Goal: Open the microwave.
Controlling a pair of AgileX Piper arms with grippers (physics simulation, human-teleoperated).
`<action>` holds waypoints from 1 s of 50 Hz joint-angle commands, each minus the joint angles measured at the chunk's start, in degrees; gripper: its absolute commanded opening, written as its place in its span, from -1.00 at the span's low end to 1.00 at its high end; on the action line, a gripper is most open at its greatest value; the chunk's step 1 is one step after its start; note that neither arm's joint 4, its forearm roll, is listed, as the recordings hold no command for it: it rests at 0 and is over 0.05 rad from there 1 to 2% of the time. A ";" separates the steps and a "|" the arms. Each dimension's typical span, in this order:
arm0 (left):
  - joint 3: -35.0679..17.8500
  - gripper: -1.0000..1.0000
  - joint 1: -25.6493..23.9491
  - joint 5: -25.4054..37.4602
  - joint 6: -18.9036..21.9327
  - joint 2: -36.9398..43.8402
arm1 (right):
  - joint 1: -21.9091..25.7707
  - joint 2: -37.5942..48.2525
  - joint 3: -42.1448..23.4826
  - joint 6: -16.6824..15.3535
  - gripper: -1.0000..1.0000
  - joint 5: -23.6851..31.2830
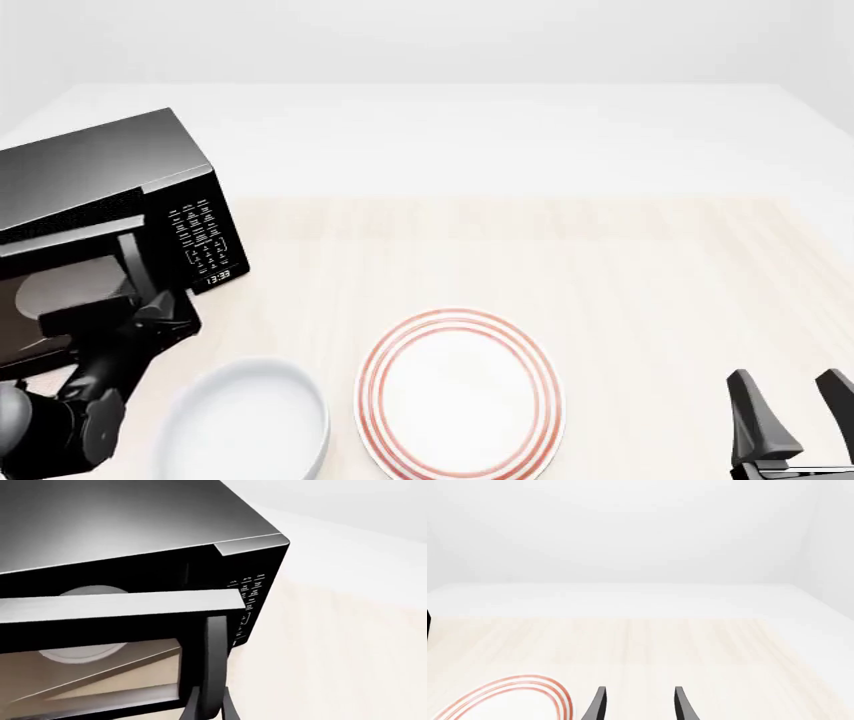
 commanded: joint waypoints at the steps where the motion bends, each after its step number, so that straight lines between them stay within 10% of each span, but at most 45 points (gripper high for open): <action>1: 1.44 -1.00 -1.82 -4.54 -1.20 -6.91 | 0.01 0.00 0.00 -0.01 1.00 0.00; 50: 12.49 -1.00 -0.10 -1.59 -0.10 -23.13 | 0.00 0.00 0.00 -0.02 1.00 0.00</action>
